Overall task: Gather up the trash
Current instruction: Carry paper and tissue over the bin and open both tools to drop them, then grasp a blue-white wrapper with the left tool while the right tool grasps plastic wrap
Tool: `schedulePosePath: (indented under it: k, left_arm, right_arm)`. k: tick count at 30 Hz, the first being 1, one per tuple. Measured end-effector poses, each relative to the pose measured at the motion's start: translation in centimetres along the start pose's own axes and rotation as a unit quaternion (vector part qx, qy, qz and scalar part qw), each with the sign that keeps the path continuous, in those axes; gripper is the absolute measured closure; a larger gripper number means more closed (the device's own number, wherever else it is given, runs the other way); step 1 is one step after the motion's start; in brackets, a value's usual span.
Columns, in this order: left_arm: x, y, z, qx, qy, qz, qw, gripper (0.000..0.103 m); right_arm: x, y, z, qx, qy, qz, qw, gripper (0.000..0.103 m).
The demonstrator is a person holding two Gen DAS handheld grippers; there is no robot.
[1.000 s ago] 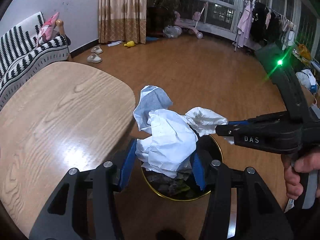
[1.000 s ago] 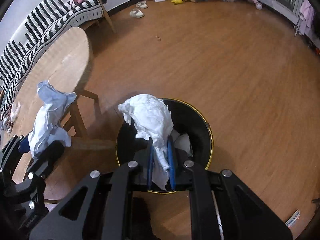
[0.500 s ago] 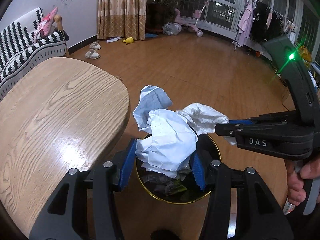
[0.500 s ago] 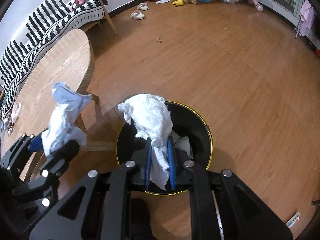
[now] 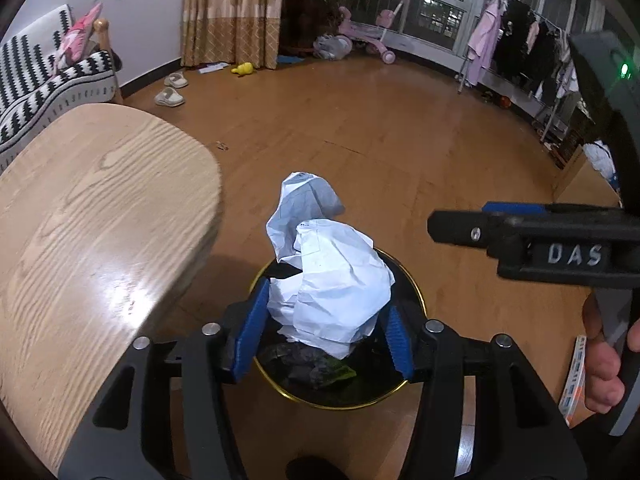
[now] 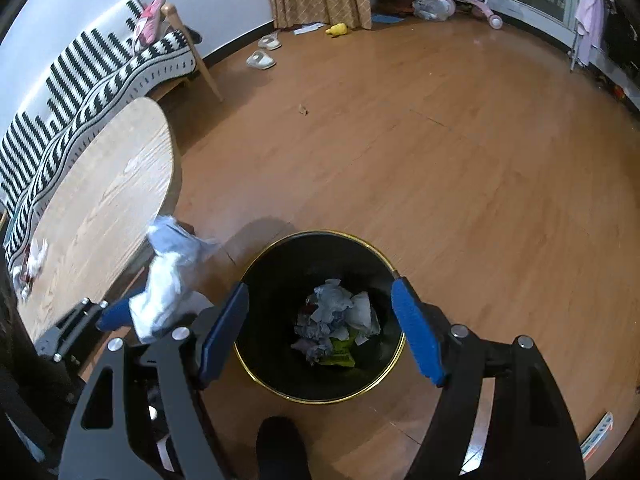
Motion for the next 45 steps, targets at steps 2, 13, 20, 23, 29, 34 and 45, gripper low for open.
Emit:
schedulePosePath:
  k: [2, 13, 20, 23, 29, 34, 45]
  left_arm:
    - [0.1, 0.4, -0.3, -0.003, 0.003, 0.0, 1.0, 0.035]
    - [0.2, -2.3, 1.2, 0.013, -0.009, -0.024, 0.9996, 0.017]
    - [-1.1, -8.1, 8.3, 0.073, -0.063, -0.049, 0.9941, 0.012]
    - [-2.2, -11.0, 12.3, 0.105, -0.096, -0.061, 0.988, 0.012]
    - [-6.4, -18.4, 24.1, 0.196, -0.197, -0.073, 0.9578, 0.012]
    - [-12.1, -25.9, 35.2, 0.272, -0.288, -0.095, 0.9132, 0.012]
    - [-17.9, -32.2, 52.2, 0.329, -0.361, -0.095, 0.8676, 0.012]
  right_arm:
    - [0.2, -0.5, -0.2, 0.001, 0.009, -0.008, 1.0, 0.031]
    - [1.2, -1.1, 2.7, 0.014, -0.001, -0.023, 1.0, 0.028]
    - [1.9, -1.3, 10.5, 0.041, -0.051, -0.037, 0.997, 0.024]
    - [1.9, -0.7, 15.7, 0.068, -0.079, -0.032, 0.994, 0.024]
    - [0.8, -0.1, 28.2, 0.126, -0.157, -0.03, 0.979, 0.024]
    - [-1.3, 0.8, 38.6, 0.171, -0.222, -0.022, 0.959, 0.024]
    - [-4.1, 5.5, 55.2, 0.189, -0.326, -0.009, 0.926, 0.023]
Point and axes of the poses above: each gripper's, at about its wrist camera, not at the fingertips, and y roughly the way its jaws point, z to its left, x to its top, the point moved 2 cm from there along y, roughly the way its jaws point, and after that the axes turned 1 degree about -x, right-handed, at the moved point
